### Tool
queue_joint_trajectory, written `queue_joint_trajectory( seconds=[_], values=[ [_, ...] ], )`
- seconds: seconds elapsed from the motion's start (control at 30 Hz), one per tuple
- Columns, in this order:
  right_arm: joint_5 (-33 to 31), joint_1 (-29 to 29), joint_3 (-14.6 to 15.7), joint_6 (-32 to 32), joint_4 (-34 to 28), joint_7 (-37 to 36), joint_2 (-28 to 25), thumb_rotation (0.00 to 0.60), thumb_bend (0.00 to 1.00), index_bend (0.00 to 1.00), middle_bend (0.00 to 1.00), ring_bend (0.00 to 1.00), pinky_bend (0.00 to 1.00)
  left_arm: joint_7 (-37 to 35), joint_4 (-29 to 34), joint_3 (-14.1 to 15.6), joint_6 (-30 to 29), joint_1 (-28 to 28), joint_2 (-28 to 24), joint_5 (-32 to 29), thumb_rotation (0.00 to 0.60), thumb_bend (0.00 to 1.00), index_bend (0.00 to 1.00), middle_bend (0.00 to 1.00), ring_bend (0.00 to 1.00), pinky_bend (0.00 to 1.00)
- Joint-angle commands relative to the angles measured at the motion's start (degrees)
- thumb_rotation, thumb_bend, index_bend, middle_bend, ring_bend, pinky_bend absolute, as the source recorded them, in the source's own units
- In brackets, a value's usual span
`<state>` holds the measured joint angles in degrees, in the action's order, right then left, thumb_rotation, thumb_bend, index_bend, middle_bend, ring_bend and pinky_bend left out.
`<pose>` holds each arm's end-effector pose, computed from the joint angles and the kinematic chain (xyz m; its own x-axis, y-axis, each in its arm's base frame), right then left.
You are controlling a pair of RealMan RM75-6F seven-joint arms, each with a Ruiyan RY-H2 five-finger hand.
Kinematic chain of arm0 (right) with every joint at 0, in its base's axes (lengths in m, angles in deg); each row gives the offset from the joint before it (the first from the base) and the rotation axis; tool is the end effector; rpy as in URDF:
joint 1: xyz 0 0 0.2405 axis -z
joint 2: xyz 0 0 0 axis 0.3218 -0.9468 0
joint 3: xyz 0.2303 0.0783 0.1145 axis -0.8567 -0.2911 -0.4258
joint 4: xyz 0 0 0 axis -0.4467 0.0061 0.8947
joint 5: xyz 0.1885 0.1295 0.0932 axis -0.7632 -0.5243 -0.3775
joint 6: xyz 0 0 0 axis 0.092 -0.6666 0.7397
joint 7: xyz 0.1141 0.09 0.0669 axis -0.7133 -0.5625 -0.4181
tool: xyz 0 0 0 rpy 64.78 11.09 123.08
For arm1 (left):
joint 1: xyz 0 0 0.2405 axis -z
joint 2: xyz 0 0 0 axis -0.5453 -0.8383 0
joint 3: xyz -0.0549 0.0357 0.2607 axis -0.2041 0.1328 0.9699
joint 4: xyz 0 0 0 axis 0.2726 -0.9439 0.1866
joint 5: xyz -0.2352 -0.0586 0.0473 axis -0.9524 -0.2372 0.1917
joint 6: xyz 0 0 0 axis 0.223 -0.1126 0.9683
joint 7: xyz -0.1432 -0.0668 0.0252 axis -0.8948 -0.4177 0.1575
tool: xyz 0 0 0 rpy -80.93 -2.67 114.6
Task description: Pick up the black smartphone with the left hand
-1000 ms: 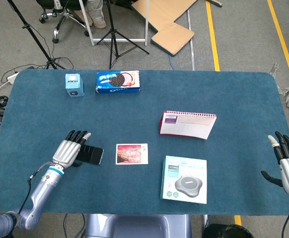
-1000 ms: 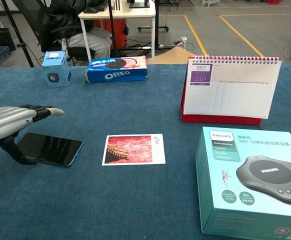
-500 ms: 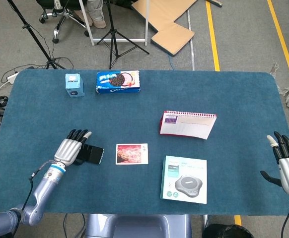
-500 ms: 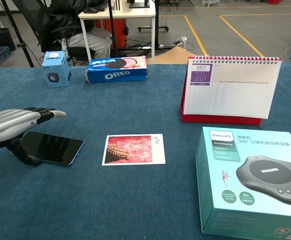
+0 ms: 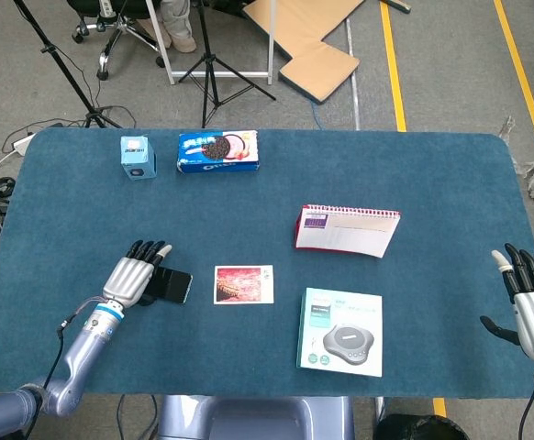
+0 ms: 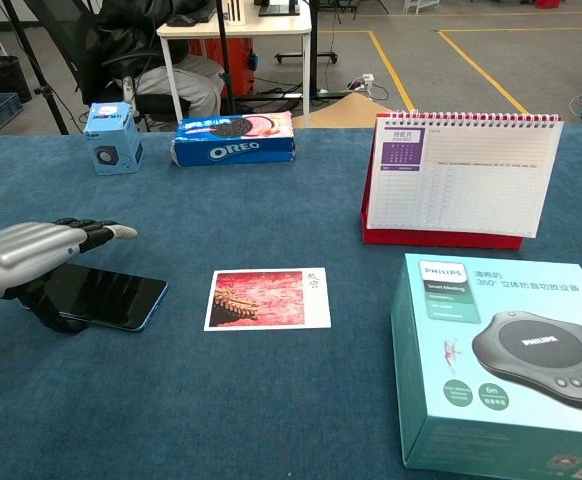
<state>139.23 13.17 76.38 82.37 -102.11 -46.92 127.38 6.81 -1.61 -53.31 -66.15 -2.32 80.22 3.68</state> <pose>-0.3470 -0.2162 0.1594 0.5041 0.0781 0.8601 -0.8609 -0.0331 0.5076 -0.2773 0.3308 -0.0831 0.5718 0.3159 0.7571 0.8175 -0.2964 -0.4937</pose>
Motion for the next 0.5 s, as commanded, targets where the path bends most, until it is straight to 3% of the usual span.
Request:
queue_joint_trajectory(
  seconds=[0.03, 0.23, 0.33, 0.5],
  values=[
    [0.0, 0.0, 0.0, 0.0, 0.0, 0.0, 0.0, 0.6, 0.0, 0.05, 0.0, 0.0, 0.0, -0.2, 0.0, 0.2, 0.3, 0.0, -0.1, -0.1, 0.6, 0.33, 0.0, 0.0, 0.0, 0.0],
    [0.0, 0.0, 0.1, -0.2, -0.1, -0.1, -0.1, 0.6, 0.0, 0.06, 0.0, 0.0, 0.0, 0.5, 2.4, 1.1, 1.8, -0.1, -2.0, -0.6, 0.6, 0.62, 0.04, 0.0, 0.0, 0.0],
    [0.1, -0.1, 0.1, -0.2, -0.2, -0.1, -0.1, 0.6, 0.0, 0.06, 0.0, 0.0, 0.0, 1.7, 4.1, 1.6, 2.2, -0.2, -3.2, -1.0, 0.6, 0.71, 0.08, 0.0, 0.0, 0.0],
    [0.1, -0.1, 0.2, -0.2, -0.2, -0.1, -0.1, 0.6, 0.0, 0.07, 0.0, 0.0, 0.0, 3.2, 6.7, 2.0, 2.8, -0.3, -5.0, -2.0, 0.6, 0.75, 0.08, 0.0, 0.01, 0.01]
  ],
)
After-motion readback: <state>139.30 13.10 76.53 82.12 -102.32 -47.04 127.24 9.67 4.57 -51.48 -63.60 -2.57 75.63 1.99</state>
